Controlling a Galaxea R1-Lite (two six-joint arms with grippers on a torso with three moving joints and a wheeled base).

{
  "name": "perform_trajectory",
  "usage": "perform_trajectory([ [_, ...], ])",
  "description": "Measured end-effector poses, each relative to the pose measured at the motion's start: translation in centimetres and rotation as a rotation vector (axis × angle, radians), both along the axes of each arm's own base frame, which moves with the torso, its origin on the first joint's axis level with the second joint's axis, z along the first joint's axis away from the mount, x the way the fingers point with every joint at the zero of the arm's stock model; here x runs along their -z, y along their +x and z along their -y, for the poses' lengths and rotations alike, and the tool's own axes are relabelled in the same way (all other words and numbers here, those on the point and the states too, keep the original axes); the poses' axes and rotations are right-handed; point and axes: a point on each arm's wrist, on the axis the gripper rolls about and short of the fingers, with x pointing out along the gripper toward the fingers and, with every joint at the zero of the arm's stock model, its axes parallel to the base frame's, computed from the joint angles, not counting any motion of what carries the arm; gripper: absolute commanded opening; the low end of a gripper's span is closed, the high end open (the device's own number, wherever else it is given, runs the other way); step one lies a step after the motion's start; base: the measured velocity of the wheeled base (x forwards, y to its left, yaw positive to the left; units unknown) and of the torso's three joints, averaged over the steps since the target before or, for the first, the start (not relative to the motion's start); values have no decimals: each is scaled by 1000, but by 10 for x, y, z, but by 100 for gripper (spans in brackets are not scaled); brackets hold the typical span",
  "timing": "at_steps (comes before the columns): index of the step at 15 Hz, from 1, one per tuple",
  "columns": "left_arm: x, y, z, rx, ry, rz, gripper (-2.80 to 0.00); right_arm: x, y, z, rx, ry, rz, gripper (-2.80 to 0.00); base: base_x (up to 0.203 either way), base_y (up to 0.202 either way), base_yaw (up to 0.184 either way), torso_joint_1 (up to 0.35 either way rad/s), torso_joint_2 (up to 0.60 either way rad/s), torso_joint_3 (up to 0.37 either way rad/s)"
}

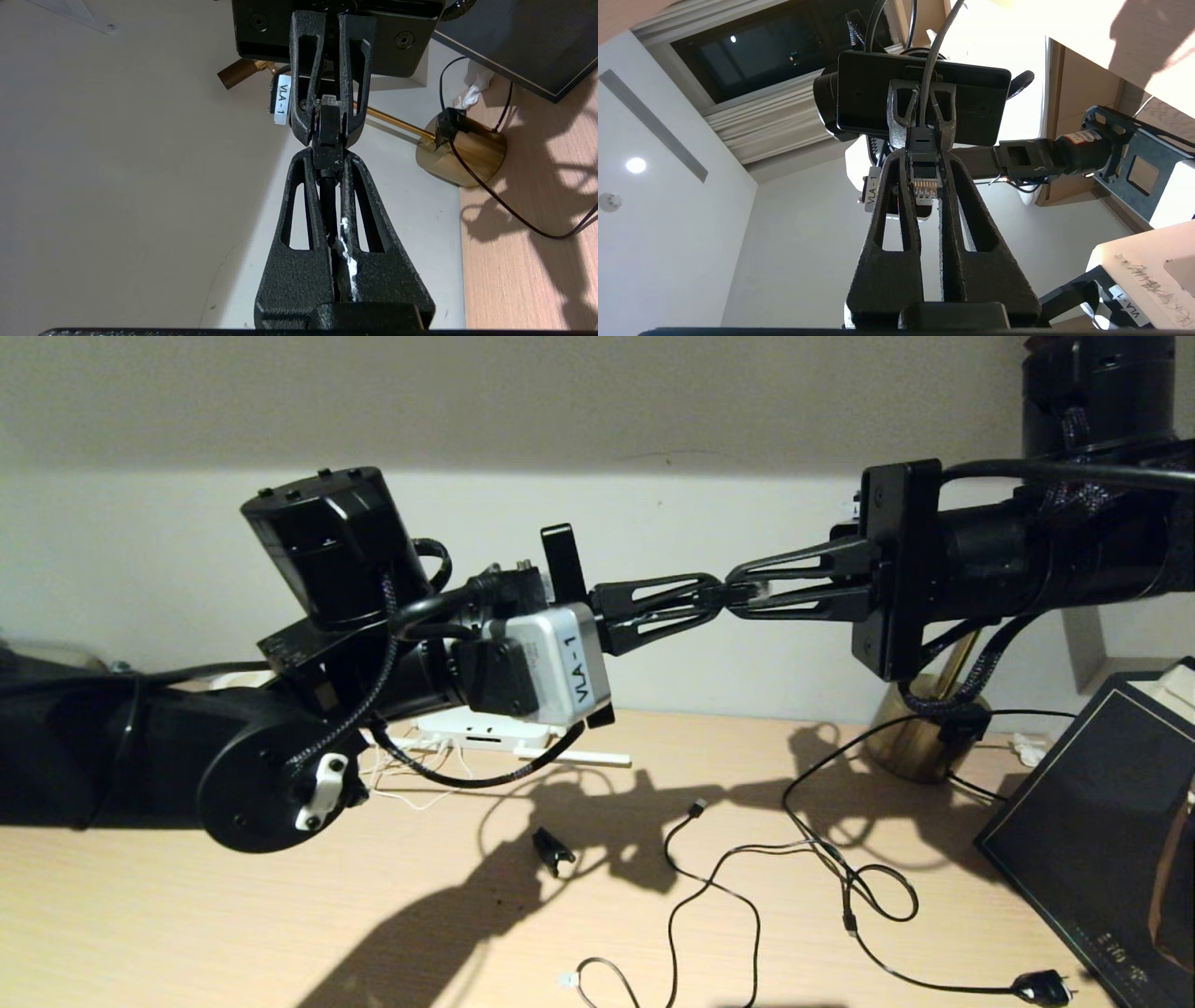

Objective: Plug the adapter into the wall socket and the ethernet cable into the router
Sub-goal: Hand it to the other hand

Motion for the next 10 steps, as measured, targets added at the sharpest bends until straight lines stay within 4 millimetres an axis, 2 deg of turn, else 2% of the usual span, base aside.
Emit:
perform_trajectory([
  [5,0,0,0,-1,-1,1,-280,0,0,0,-2,-1,2,-280,0,0,0,0,0,0],
  [6,0,1,0,-1,0,0,-280,0,0,0,-1,-2,5,0,0,0,0,0,0,0],
  [10,1,-2,1,4,-1,-3,-280,0,-1,0,6,-5,5,0,0,0,0,0,0,0],
])
